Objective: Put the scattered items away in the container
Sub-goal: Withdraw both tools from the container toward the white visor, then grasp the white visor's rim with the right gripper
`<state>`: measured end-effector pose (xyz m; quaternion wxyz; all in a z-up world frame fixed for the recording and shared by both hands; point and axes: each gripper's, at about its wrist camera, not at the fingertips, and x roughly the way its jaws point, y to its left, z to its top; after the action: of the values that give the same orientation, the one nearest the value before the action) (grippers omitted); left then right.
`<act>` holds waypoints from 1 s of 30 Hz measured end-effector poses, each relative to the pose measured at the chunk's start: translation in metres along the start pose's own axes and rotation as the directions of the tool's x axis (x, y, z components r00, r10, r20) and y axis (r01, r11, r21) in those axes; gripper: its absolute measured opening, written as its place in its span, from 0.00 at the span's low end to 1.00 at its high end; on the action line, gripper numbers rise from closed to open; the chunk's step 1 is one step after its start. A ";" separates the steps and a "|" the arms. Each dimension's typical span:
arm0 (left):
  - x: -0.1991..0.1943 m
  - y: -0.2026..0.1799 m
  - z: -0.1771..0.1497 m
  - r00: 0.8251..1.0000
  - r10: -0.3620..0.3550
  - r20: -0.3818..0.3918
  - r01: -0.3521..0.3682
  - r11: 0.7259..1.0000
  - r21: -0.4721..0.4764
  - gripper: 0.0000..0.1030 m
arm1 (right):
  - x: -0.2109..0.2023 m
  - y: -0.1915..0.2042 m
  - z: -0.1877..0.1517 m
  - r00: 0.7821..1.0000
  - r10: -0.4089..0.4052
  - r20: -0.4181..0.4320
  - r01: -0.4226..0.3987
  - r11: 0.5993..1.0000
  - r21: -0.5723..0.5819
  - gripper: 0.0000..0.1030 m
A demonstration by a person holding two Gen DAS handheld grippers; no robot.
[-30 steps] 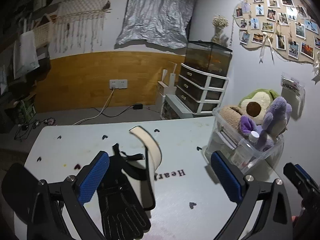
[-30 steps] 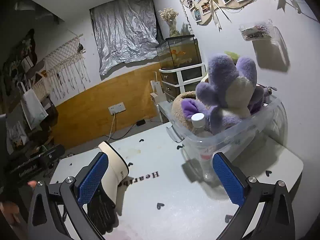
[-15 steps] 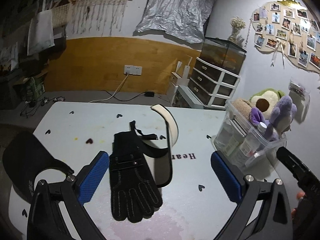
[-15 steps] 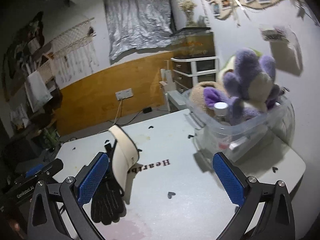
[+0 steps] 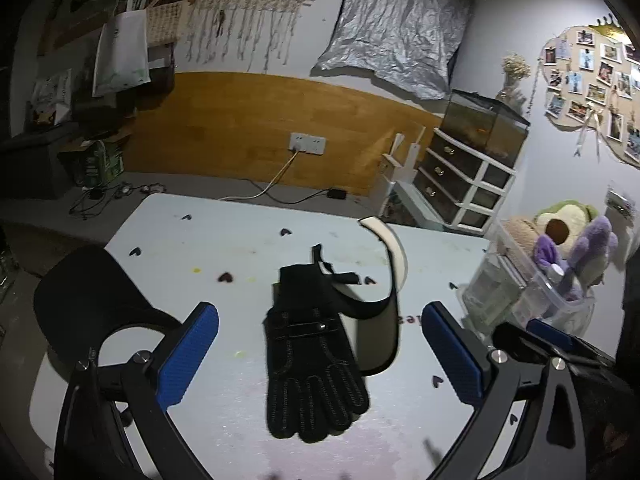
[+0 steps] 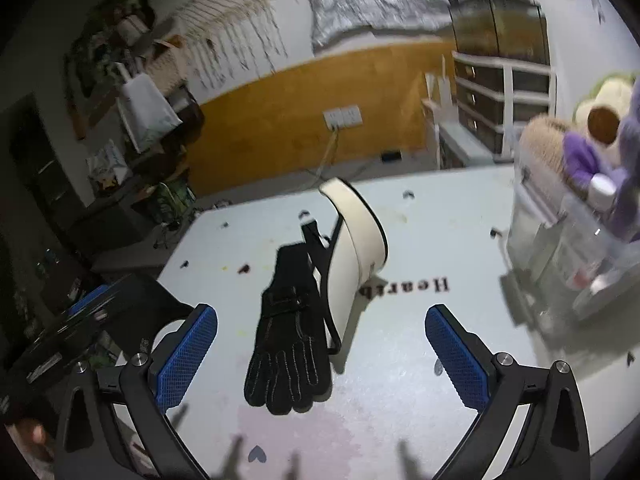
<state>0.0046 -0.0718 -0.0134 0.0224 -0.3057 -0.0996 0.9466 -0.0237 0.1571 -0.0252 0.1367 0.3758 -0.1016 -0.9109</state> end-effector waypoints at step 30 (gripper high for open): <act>-0.001 0.042 -0.008 0.994 0.103 -0.046 -0.107 0.990 -0.089 0.99 | 0.129 -0.051 0.029 0.892 -0.451 0.016 0.417 0.811 -0.411 0.06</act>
<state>0.0110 -0.1112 -0.0271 -0.0395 -0.3306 -0.1259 0.9345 -0.1408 0.1654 -0.1042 0.0036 0.3897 0.1827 -0.9026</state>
